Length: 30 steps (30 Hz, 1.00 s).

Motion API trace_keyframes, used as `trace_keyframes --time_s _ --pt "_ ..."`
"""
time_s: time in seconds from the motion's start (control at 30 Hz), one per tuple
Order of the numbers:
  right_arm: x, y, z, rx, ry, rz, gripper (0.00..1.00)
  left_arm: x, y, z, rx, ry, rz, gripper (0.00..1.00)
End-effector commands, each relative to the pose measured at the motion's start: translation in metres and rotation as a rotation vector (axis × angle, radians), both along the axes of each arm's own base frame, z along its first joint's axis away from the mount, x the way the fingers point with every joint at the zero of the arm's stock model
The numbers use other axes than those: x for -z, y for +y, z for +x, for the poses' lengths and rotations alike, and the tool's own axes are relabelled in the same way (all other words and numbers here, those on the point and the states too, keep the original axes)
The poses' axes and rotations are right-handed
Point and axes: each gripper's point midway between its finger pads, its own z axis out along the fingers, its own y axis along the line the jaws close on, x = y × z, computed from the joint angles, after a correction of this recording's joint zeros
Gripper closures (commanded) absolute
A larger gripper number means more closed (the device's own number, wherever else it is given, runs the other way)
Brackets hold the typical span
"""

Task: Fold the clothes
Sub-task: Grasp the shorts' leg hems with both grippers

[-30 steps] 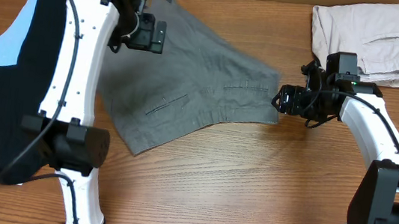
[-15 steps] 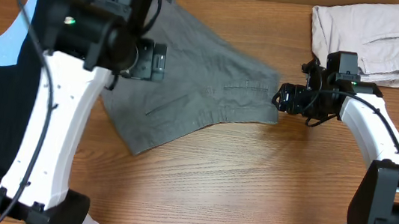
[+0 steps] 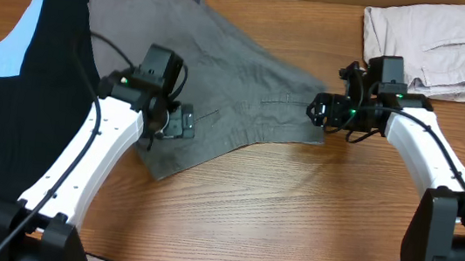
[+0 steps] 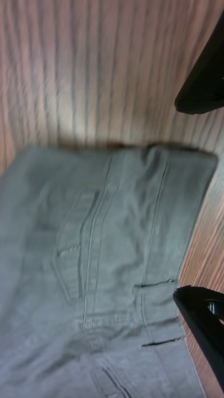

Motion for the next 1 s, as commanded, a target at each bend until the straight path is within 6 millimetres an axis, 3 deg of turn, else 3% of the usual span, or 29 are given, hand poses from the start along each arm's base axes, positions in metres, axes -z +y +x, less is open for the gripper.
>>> trace_keyframes --time_s 0.0,0.33,0.67,0.73,0.97 --pt "-0.005 0.010 0.009 -0.031 -0.033 -0.004 0.09 0.032 0.004 -0.017 -0.054 0.059 -0.060 0.00" --pt "0.023 0.008 0.013 -0.006 0.014 -0.024 0.11 0.083 0.000 -0.041 -0.084 0.092 -0.110 0.00" --pt "0.044 0.004 0.011 0.024 0.068 -0.038 0.15 0.109 0.000 -0.064 -0.091 0.139 -0.127 0.03" --pt "0.049 0.004 0.010 0.027 0.081 -0.037 0.16 0.114 0.001 -0.066 -0.090 0.134 -0.127 0.09" --pt "0.051 0.003 0.010 0.032 0.087 -0.038 0.18 0.117 -0.002 -0.047 -0.084 0.034 -0.145 0.70"
